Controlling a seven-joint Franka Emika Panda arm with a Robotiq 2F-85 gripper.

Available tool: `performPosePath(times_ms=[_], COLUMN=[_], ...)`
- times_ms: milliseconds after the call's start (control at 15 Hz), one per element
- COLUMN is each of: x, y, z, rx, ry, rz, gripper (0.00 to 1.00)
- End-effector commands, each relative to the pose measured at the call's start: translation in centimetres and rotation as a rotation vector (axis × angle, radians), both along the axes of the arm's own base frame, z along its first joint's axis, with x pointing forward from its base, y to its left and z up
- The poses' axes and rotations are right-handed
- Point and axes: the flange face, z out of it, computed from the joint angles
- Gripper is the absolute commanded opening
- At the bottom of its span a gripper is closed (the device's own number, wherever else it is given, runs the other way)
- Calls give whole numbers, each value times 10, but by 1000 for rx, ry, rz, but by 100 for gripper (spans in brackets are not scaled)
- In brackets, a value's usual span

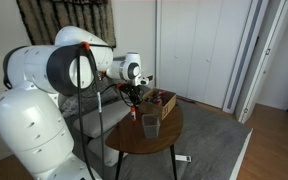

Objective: Remove the paper glue stick from the desktop pen and pencil basket facing up bottom, flip the desktop pen and pencil basket to make it stand upright and move the paper glue stick inside the desktop pen and pencil basket

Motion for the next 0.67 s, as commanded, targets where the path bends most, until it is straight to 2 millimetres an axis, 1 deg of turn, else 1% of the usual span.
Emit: performPosePath(times_ms=[0,67,333,600], x=[4,4,5,-2], y=[-3,-5,-9,-6], z=[7,8,9,4], rx=[-7,-11,-8,1], ry=[12,11,12,64], rz=[-10,-23,-26,-8], gripper=[26,27,54,82])
